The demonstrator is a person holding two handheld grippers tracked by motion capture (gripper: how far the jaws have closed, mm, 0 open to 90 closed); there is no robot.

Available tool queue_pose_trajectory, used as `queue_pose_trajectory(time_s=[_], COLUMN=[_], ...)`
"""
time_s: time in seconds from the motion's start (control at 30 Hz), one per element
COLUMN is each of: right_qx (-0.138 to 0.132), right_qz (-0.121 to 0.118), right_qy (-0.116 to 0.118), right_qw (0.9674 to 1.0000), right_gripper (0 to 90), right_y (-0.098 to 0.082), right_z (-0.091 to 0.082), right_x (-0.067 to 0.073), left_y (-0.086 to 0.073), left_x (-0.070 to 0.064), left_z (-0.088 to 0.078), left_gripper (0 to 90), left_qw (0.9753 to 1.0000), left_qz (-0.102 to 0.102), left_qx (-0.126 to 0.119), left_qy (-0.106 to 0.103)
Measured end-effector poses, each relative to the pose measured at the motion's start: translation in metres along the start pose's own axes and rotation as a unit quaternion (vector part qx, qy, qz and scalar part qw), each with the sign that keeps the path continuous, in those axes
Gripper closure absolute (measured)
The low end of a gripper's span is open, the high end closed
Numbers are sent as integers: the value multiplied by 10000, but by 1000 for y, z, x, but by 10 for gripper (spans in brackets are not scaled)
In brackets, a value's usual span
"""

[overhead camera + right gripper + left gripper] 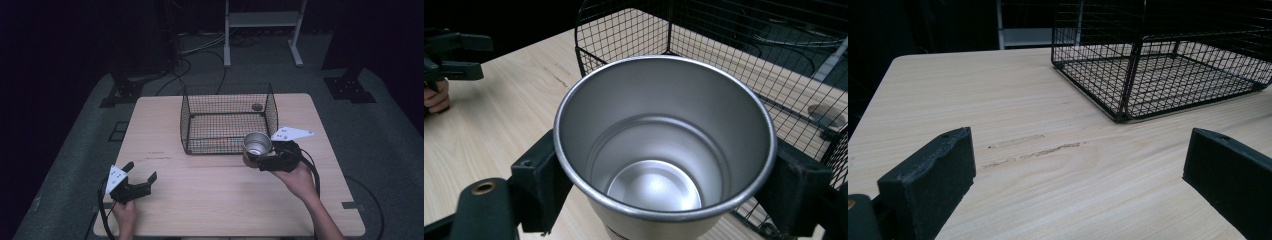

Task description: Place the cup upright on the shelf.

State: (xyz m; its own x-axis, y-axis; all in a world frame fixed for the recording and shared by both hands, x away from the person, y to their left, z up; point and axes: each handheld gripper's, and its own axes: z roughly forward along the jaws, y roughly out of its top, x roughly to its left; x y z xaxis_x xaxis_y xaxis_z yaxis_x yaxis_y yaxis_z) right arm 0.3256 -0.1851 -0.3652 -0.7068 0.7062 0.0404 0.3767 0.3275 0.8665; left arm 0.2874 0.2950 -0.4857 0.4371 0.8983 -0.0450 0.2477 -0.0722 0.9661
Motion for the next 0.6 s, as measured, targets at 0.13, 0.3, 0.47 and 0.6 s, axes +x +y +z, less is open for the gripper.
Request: queue_pose_trajectory(time_s=[0.13, 0.3, 0.47, 0.6], right_qx=[-8, 2, -2, 7], right_qz=[-49, -88, -116, -89], right_qy=[-63, -138, -167, -159], right_qw=[10000, 9999, 9998, 9998], right_gripper=[176, 177, 176, 176], right_y=[10, 19, 31, 37], right_z=[2, 5, 9, 11], right_x=[-2, -5, -8, -10], left_y=[0, 0, 0, 0], left_x=[0, 0, 0, 0], left_z=[0, 0, 1, 1], left_gripper=[0, 0, 0, 0], left_qw=[10000, 10000, 10000, 10000], left_qz=[-13, -11, -3, -14], left_qx=[8, 5, -3, 25], left_qy=[-11, -13, -21, -37])
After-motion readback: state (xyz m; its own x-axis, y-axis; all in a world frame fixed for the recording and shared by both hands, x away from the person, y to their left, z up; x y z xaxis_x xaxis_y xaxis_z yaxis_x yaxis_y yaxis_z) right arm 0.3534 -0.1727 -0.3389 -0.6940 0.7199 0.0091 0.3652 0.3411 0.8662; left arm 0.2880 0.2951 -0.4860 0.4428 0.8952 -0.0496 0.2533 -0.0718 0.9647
